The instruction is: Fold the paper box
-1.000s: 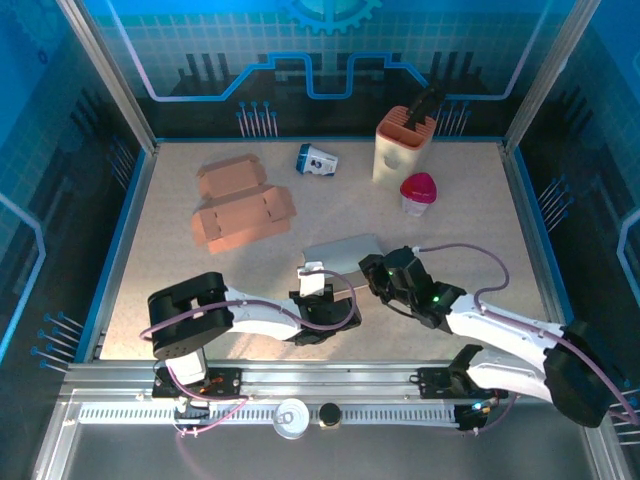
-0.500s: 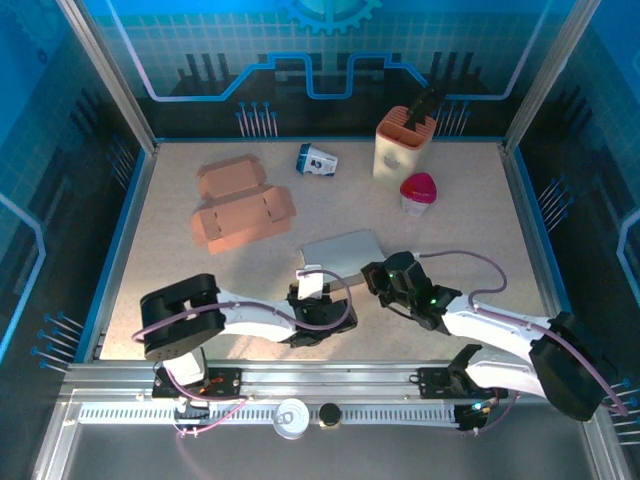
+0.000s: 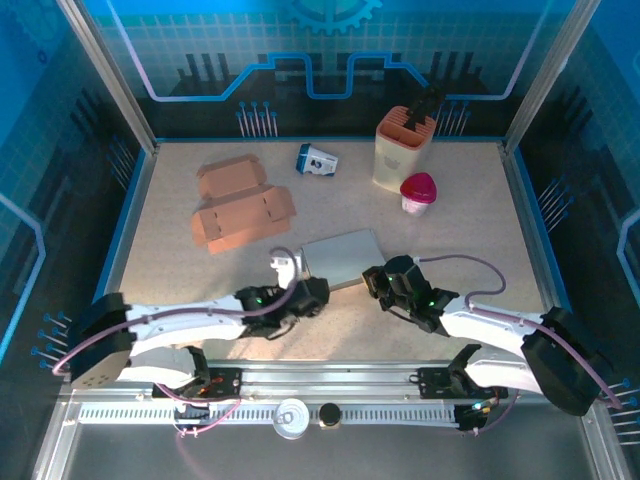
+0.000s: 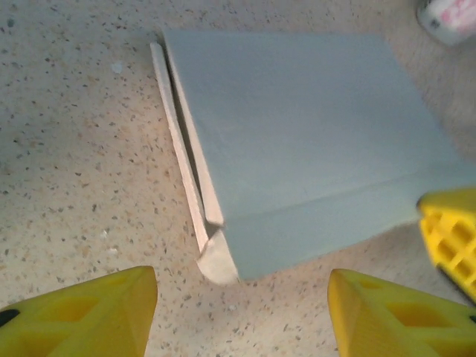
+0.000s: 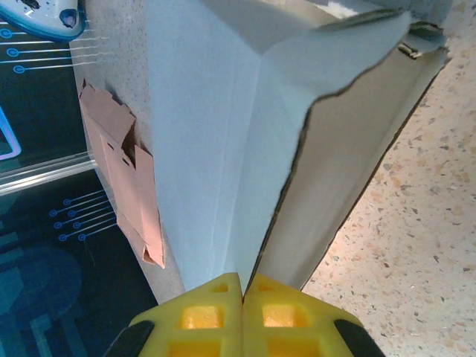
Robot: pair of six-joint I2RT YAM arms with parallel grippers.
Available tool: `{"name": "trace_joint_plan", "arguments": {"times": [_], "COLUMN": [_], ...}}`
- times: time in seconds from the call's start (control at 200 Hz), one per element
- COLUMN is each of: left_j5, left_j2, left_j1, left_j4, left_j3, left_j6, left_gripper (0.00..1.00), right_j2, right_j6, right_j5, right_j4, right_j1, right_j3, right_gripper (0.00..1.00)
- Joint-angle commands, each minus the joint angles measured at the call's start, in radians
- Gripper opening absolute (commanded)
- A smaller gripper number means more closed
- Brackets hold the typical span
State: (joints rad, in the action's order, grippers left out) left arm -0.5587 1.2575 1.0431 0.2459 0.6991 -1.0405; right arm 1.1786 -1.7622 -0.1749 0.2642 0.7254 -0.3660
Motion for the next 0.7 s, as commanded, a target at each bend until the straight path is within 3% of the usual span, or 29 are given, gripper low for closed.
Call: {"name": "trace_joint_plan", "arguments": {"times": [0.0,0.1,0.21,0.37,0.64,0.695], "left_j5": [0.278,0.396,0.492,0.511,0.49,0.483], "left_j2": [-0.035,0.02,0.106,0.239,0.325,0.318], "left_j1": [-0.14,-0.236,-0.284,-0.297,-0.323,-0.322], "left_j4": [-0.064,-0.074,-0.163,-0.23,-0.333,-0.335], "left_j3": [-0.033,-0.004,-0.001,0.013,-0.021,-0.031], "left_j6": [0.044,0.086,0.094,0.079,0.073,0.073], "left_gripper": [0.63,0.62,0.58,0.55,0.33,0.3], "right_j2": [0.005,0.002,0.003,0.016,0.029,0.013], "right_j6": [0.01,0.013,0.015,0.019,0.027,0.055], "right_j5": [-0.024,-0.028,-0.028,-0.018,0.001,0.001], "right_j4": [-0.017,-0.023,-0.026,-0.021,-0.03,-0.051], "right_j1": [-0.006,-0.006,-0.006,-0.007,-0.003,-0.006], "right_j3": [0.024,0.025,0.024,0.018,0.034,0.037], "right_gripper": [0.0,0.0,0.0,0.0,0.0,0.07]}}
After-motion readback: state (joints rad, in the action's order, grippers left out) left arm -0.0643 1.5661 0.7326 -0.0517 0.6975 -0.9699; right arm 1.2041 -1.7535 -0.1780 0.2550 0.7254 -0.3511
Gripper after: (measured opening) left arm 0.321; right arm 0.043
